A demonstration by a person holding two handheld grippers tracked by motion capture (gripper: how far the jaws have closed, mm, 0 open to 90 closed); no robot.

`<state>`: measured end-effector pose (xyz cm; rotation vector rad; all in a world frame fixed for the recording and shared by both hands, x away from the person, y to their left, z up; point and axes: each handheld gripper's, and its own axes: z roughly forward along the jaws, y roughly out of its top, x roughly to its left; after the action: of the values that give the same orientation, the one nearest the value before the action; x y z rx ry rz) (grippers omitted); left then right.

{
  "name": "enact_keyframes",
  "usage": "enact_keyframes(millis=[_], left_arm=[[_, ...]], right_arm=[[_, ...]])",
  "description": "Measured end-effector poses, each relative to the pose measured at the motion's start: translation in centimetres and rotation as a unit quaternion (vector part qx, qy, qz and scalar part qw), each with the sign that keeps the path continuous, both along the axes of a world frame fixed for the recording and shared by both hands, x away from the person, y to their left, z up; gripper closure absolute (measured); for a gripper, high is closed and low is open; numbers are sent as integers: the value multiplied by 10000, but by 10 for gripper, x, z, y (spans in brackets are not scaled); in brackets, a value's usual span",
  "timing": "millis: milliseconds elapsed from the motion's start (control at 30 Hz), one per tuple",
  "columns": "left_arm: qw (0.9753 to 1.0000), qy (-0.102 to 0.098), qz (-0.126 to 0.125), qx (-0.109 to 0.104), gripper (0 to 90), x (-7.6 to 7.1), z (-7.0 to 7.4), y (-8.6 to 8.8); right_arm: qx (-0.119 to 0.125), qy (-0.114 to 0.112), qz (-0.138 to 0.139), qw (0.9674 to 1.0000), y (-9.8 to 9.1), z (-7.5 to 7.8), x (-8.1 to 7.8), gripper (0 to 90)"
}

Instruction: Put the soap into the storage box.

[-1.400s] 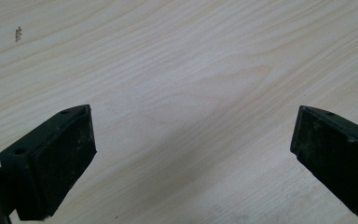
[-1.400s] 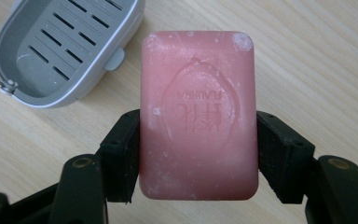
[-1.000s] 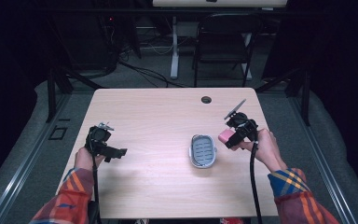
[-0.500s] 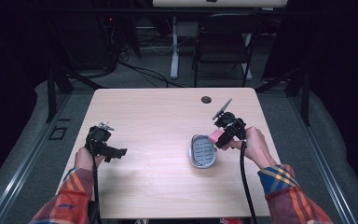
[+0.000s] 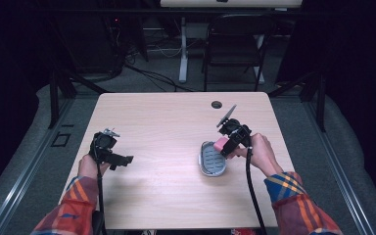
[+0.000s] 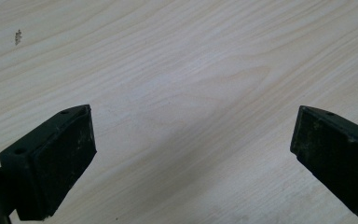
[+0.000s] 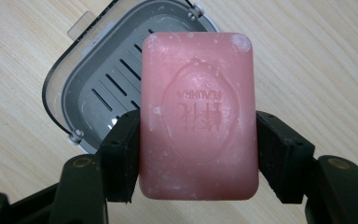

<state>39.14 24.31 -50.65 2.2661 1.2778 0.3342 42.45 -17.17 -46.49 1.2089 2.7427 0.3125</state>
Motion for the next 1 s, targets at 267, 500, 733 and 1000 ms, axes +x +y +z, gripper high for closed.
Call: enact_keyframes(millis=[267,500,733,1000], left_arm=[[10000,17,-10,-12,0,1,0,0],[10000,23,-53,23,0,1,0,-3],[10000,-3,-86,17,0,4,1,-5],[10000,-36,-55,2,0,3,0,-4]], right_arm=[[-76,38,18,10000,7,-1,2,374],[-104,21,54,9999,11,-4,2,374],[-197,112,58,9997,16,-5,4,374],[-242,78,57,9997,23,-6,6,373]])
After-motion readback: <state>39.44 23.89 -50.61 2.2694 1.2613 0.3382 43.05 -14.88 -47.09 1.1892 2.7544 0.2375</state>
